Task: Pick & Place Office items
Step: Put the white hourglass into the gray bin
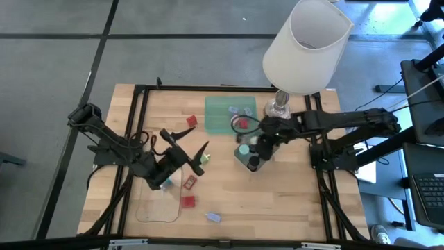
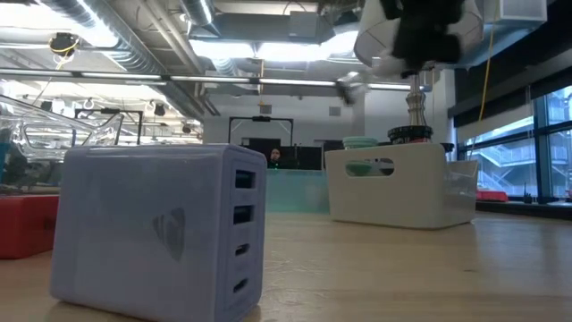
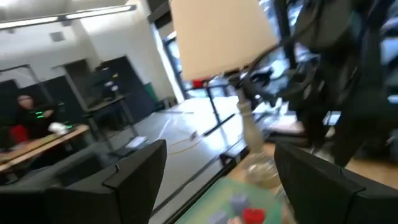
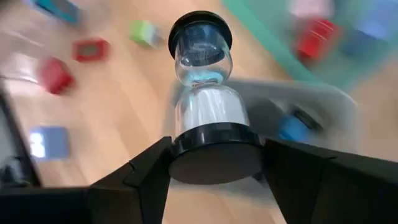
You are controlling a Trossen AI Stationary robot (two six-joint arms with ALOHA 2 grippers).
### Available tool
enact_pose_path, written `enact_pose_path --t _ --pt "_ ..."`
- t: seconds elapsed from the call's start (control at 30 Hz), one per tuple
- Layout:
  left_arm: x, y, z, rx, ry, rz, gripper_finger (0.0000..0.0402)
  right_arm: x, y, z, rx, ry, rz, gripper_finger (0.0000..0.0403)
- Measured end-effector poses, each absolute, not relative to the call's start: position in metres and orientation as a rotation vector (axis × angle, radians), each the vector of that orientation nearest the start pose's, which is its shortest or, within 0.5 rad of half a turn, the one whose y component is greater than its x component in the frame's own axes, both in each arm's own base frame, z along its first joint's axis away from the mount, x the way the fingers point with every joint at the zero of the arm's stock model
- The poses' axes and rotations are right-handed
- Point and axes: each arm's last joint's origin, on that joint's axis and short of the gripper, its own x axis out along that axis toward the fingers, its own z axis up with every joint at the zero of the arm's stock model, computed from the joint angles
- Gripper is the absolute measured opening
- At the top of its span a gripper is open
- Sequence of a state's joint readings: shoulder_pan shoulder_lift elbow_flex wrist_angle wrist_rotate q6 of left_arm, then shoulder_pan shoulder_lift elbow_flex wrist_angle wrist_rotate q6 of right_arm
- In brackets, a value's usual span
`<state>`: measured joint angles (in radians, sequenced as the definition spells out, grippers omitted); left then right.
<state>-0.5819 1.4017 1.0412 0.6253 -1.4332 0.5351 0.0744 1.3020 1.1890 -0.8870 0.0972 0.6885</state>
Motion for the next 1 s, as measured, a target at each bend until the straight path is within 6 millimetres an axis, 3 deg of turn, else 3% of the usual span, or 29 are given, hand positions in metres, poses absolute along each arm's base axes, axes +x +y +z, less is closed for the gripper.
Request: enact_pose_path --t 0.23,0.53,0.83,1.0 --pt "0.263 -0.138 0.338 0.287 0.135 0.907 0.0296 0.225 0.011 0.330 0.505 1.126 -0.552 0.0214" --pt "0.261 -0.137 0.313 0.241 0.144 0.909 0.0296 0.219 0.001 0.314 0.410 1.285 -0.642 0.0214" --pt "0.253 -0.132 0.294 0.207 0.152 0.916 0.0296 0.233 -0.004 0.290 0.297 1.500 -0.646 0.0215" --pt "0.249 -0.129 0.287 0.210 0.163 0.920 0.0296 0.235 -0.007 0.289 0.171 1.561 -0.744 0.0216"
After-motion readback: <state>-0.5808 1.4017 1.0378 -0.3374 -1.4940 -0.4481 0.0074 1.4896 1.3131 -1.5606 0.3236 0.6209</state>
